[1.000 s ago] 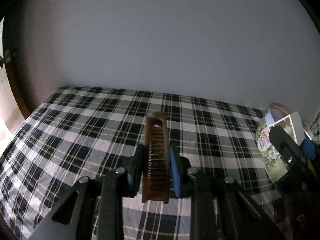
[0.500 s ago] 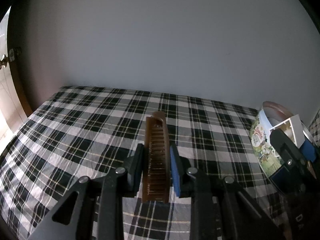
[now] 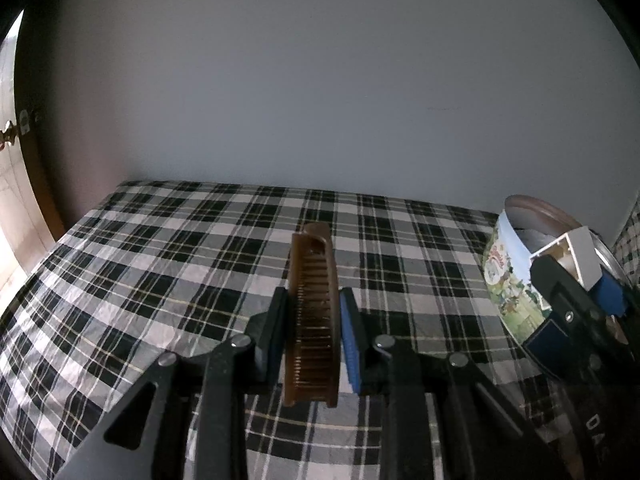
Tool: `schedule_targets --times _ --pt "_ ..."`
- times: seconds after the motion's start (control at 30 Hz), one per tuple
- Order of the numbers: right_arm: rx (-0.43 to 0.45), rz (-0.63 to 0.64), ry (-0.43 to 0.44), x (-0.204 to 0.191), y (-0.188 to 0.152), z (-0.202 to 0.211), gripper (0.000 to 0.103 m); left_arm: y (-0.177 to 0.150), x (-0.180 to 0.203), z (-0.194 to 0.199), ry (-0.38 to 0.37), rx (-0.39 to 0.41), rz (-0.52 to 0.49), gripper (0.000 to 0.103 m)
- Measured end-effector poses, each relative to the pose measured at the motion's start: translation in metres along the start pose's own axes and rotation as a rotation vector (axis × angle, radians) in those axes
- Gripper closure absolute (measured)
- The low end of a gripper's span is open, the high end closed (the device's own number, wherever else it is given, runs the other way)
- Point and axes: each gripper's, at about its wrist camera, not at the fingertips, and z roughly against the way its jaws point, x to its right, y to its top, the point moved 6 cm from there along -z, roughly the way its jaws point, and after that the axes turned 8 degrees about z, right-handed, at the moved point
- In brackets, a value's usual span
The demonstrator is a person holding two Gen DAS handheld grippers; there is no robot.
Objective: Organize rigid objects
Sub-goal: 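Carry the white cube with the right tool over the tin while the left tool carries the comb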
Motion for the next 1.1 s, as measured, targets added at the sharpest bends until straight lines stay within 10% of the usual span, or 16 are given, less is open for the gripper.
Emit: schedule_targets --times 1.1 --pt "0.011 0.011 -0.027 0.026 -0.012 0.028 0.058 -0.016 0.045 0.015 -0.081 -0.003 -0.045 0.079"
